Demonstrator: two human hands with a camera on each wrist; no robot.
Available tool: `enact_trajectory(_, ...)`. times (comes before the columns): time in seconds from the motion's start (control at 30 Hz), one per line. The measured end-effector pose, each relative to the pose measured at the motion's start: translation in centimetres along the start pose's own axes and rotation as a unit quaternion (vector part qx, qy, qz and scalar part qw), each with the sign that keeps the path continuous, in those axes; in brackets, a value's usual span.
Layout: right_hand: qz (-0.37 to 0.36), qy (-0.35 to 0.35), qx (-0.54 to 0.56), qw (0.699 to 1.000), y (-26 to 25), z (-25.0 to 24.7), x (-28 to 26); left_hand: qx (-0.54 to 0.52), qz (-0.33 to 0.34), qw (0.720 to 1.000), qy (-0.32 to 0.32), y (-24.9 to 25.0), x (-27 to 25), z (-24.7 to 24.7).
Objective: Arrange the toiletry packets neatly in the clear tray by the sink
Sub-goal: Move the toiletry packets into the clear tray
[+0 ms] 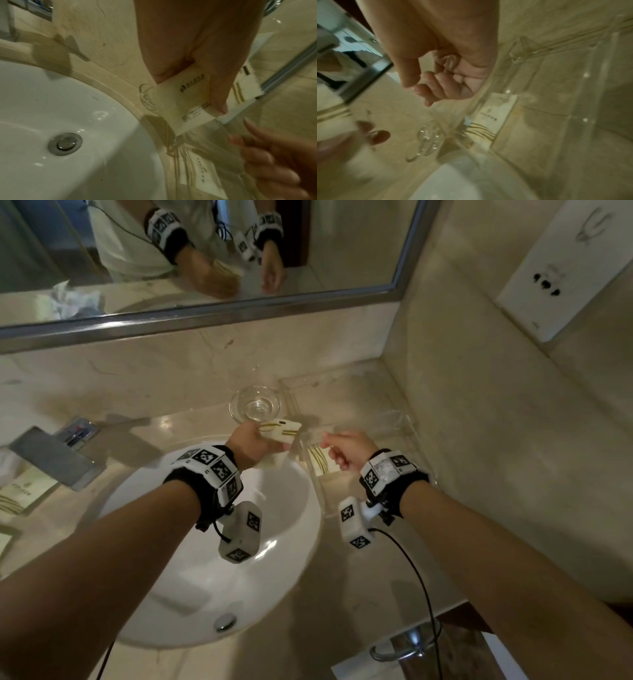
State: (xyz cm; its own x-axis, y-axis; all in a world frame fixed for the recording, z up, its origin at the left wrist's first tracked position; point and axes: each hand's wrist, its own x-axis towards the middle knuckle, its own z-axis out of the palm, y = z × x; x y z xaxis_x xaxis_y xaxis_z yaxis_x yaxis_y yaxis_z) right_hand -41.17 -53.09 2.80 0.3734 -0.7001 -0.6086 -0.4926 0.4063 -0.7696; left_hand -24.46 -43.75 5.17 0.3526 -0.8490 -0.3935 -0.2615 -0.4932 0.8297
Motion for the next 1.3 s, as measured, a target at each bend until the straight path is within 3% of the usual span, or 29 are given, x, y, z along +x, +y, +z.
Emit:
enact_trajectory(0.1, -0.017, -0.002, 0.024, 1.000, -1.3, 0.1, -0.8, -0.004, 0.021, 1.000, -0.009, 1.0, 0.1, 0.5)
enact_trajectory(0.2, 0.041, -0.041, 0.038, 0.998, -1.9, -0.1, -1.5, -0.024, 0.040, 0.998, -0.038, 2.1, 0.0, 0.7)
enact_trajectory(0.33, 0.107, -0.135, 0.140, 0.975, -1.7, -0.5, -2.3, -0.063, 0.071, 0.993, -0.069, 2.9, -0.2, 1.2)
enact_trajectory(0.43, 0.096, -0.151, 0.230, 0.956, -1.4, -0.8, -2.5, -0.071, 0.086, 0.990, -0.080, 2.9, -0.3, 1.5)
enact_trajectory(0.57, 0.082, -0.170, 0.255, 0.949, -0.9, -1.2, -2.2, -0.037, 0.120, 0.983, -0.135, 3.0, -0.8, 1.7)
enact_trajectory(0.67, 0.093, -0.158, 0.289, 0.940, -0.4, -1.5, -1.8, -0.030, 0.133, 0.976, -0.169, 3.1, -1.2, 1.9)
enact_trajectory(0.77, 0.081, -0.129, 0.277, 0.949, -0.3, -1.6, -1.9, -0.009, 0.120, 0.980, -0.162, 3.2, -1.3, 2.3)
enact_trajectory(0.9, 0.062, -0.079, 0.256, 0.961, -0.1, -2.4, -1.6, -0.061, 0.031, 0.993, -0.095, 2.9, -0.9, 2.2)
enact_trajectory(1.07, 0.080, -0.003, 0.210, 0.975, 0.4, -3.7, -0.9, -0.123, -0.026, 0.988, -0.088, 2.3, -0.3, 2.1)
enact_trajectory(1.3, 0.085, -0.028, 0.170, 0.981, 0.7, -5.0, -0.6, -0.058, -0.012, 0.996, -0.067, 2.6, 1.0, 3.2)
